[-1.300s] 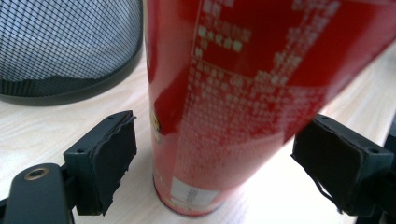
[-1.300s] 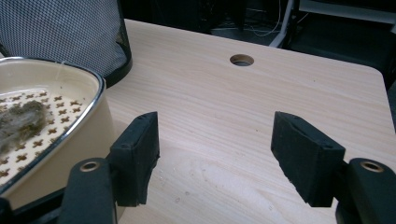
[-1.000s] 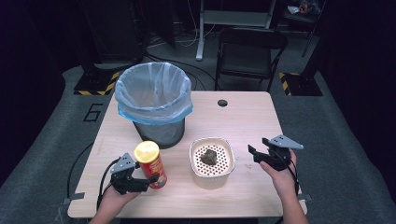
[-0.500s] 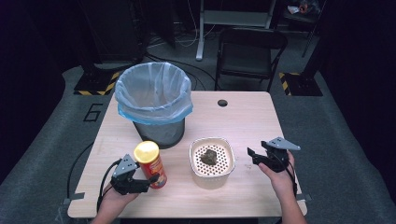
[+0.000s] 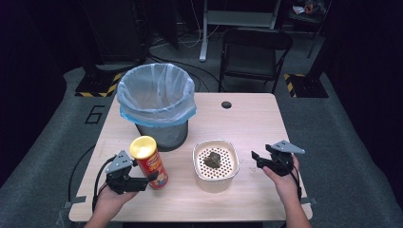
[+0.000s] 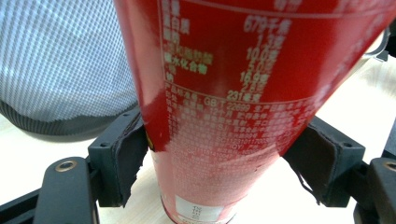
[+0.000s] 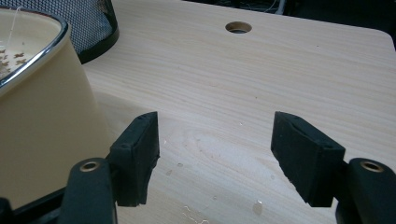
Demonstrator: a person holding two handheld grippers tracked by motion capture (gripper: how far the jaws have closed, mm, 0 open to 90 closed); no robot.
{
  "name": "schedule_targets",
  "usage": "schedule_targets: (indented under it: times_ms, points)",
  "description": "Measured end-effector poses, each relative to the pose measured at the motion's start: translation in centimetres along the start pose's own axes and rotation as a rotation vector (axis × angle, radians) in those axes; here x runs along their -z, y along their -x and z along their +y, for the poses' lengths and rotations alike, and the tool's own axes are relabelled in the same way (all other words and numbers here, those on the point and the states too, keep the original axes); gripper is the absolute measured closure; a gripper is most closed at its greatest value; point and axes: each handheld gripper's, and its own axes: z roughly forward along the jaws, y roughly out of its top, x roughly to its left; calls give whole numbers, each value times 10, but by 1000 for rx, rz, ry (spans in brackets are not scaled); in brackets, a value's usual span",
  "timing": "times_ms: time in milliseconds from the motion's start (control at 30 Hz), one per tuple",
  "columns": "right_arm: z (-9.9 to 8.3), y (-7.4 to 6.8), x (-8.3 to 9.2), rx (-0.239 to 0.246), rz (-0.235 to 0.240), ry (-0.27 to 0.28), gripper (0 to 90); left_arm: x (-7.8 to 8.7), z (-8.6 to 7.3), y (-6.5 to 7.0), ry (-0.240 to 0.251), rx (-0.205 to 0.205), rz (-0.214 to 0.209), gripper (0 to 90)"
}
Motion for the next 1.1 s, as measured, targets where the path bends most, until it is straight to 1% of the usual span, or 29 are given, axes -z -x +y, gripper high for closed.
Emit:
schedule_targets:
  times_ms: [100, 167, 233, 300, 367, 500, 567, 600, 733, 900, 967, 1033, 1100]
  points:
    - [0, 0, -1, 2, 1, -4, 321, 6, 13, 2, 1, 2, -2, 234]
    - [-1, 1, -1, 4, 2, -3, 320, 11, 24, 3, -15, -3, -12, 234]
    - [-1, 1, -2, 0, 0, -6, 320, 15, 34, 4, -18, -5, -19, 234]
    - [-1, 1, -2, -5, 0, -6, 320, 20, 46, 5, -18, -13, -27, 234]
    - [-2, 2, -1, 0, -2, -4, 321, 26, 58, 6, -13, -9, -35, 234]
    - [-2, 3, -1, -17, 1, -3, 321, 40, 86, 7, 1, -10, -46, 234]
    - [-3, 2, -1, -9, 1, -4, 321, 47, 101, 7, 10, -9, -52, 234]
    - [-2, 3, 0, -8, 1, -5, 321, 51, 109, 7, 14, -15, -51, 234]
    - [-3, 4, 0, -18, 1, 0, 321, 61, 138, 6, 8, -11, -59, 234]
    - [-3, 5, 0, -20, 1, -3, 321, 69, 172, 6, -1, -17, -50, 234]
    - [-4, 5, 0, -23, 0, 1, 321, 72, 184, 7, 2, -16, -55, 234]
    - [-4, 5, 0, -28, 1, -1, 321, 74, 194, 9, 3, -32, -47, 234]
    - [-5, 6, 1, -29, 0, 1, 321, 77, 204, 10, 15, -50, -43, 234]
